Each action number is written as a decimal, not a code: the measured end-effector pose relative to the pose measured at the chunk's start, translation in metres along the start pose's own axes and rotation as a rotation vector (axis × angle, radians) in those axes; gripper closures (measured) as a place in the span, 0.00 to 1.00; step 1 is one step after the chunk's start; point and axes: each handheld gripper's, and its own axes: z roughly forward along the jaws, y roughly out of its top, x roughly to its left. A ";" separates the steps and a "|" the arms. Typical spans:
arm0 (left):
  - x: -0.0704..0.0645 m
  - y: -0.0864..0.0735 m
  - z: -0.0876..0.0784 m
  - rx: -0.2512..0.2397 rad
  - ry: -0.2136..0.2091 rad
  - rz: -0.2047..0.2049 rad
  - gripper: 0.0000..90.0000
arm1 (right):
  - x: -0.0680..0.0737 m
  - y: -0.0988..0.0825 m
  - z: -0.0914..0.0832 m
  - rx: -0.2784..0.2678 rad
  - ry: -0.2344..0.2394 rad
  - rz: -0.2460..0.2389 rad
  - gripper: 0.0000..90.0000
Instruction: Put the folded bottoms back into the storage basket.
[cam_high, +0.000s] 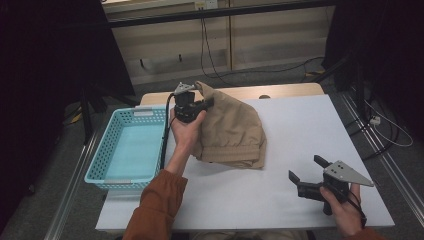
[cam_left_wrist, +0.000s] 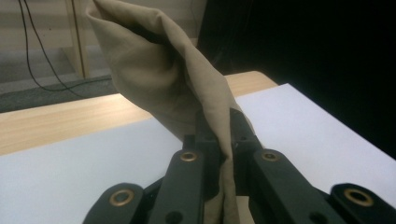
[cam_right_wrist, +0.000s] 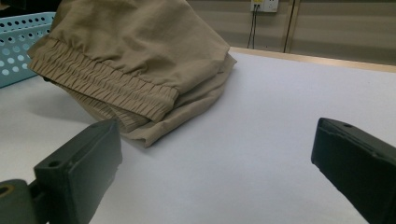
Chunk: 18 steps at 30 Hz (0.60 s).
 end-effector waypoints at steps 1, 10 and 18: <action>-0.001 0.002 -0.001 -0.002 -0.003 0.002 0.96 | 0.000 0.000 0.000 0.000 -0.001 0.000 0.02; -0.005 0.015 -0.012 -0.026 -0.015 0.023 0.96 | 0.000 0.000 0.000 0.000 0.001 -0.001 0.02; -0.007 0.022 -0.019 -0.042 -0.027 0.029 0.96 | 0.000 0.000 0.000 0.000 0.001 0.000 0.02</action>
